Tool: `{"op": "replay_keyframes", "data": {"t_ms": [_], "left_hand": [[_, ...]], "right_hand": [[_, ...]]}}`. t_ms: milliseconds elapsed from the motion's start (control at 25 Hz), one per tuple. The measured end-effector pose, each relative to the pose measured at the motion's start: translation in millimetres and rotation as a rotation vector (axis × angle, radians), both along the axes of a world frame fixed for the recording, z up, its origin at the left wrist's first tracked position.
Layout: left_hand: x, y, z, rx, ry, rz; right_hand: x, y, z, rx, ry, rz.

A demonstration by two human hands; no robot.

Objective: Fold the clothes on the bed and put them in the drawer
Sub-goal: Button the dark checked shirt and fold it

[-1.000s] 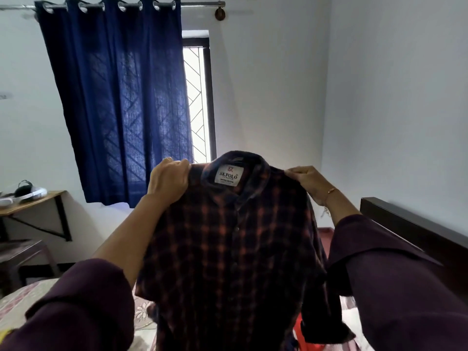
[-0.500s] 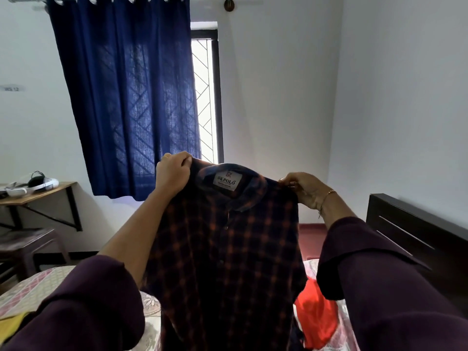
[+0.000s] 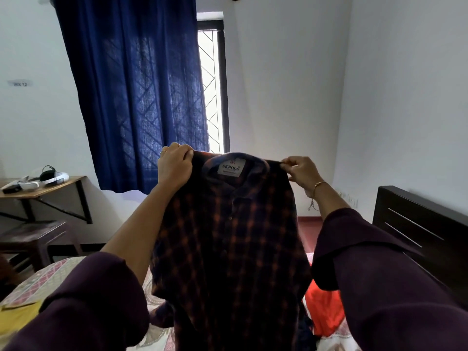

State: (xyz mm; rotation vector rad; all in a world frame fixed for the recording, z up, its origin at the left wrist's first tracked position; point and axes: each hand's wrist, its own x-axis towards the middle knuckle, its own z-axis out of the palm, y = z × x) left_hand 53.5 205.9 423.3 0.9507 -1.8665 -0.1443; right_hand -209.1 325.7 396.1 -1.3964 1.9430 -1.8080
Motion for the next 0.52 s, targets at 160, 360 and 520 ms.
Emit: {"op": "replay_keyframes", "data": {"t_ms": [160, 360, 520], "left_hand": [[1, -5, -6, 0.071, 0.008, 0.014], [2, 3, -11, 0.123, 0.162, -0.018], [2, 15, -10, 0.183, 0.223, -0.050]], "right_hand": [[19, -6, 10, -0.003, 0.138, -0.150], [28, 2, 11, -0.016, 0.175, -0.165], [26, 17, 14, 0.009, 0.230, -0.187]]}}
